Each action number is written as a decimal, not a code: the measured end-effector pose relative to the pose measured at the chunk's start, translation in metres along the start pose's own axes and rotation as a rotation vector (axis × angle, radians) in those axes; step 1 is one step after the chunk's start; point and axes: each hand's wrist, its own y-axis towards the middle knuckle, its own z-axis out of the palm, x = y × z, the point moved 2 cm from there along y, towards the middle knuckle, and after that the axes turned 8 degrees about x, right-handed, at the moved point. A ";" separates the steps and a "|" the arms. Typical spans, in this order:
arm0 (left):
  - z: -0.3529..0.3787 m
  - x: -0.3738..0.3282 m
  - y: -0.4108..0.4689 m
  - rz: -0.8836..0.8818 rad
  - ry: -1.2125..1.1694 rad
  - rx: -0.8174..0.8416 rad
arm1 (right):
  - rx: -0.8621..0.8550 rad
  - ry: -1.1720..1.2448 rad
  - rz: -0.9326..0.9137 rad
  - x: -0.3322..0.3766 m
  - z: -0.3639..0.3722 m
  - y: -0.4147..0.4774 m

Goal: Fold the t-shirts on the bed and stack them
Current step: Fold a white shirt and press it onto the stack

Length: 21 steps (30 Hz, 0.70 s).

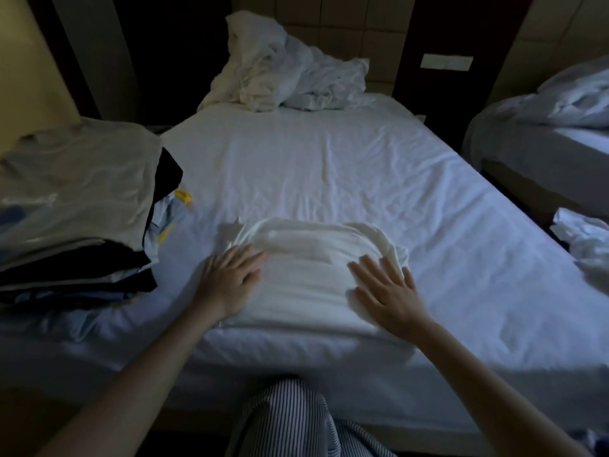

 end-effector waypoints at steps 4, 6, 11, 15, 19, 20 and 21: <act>-0.007 -0.010 -0.003 0.015 -0.049 -0.040 | -0.013 0.053 -0.016 -0.001 -0.001 0.002; -0.014 -0.011 -0.012 0.023 -0.211 -0.103 | 0.021 0.101 -0.036 -0.002 -0.007 0.003; -0.023 -0.005 -0.050 -0.328 -0.415 -0.303 | -0.163 0.129 -0.018 0.008 -0.044 0.033; -0.016 -0.010 -0.048 -0.435 -0.543 -0.162 | -0.065 0.035 -0.086 0.036 -0.058 0.078; -0.015 -0.010 -0.038 -0.424 -0.567 -0.159 | 0.026 0.029 0.015 0.040 -0.036 0.100; -0.015 -0.011 -0.038 -0.416 -0.539 -0.155 | 0.004 0.039 0.016 0.039 -0.031 0.100; -0.015 -0.012 -0.038 -0.414 -0.515 -0.153 | -0.021 0.044 0.015 0.038 -0.029 0.098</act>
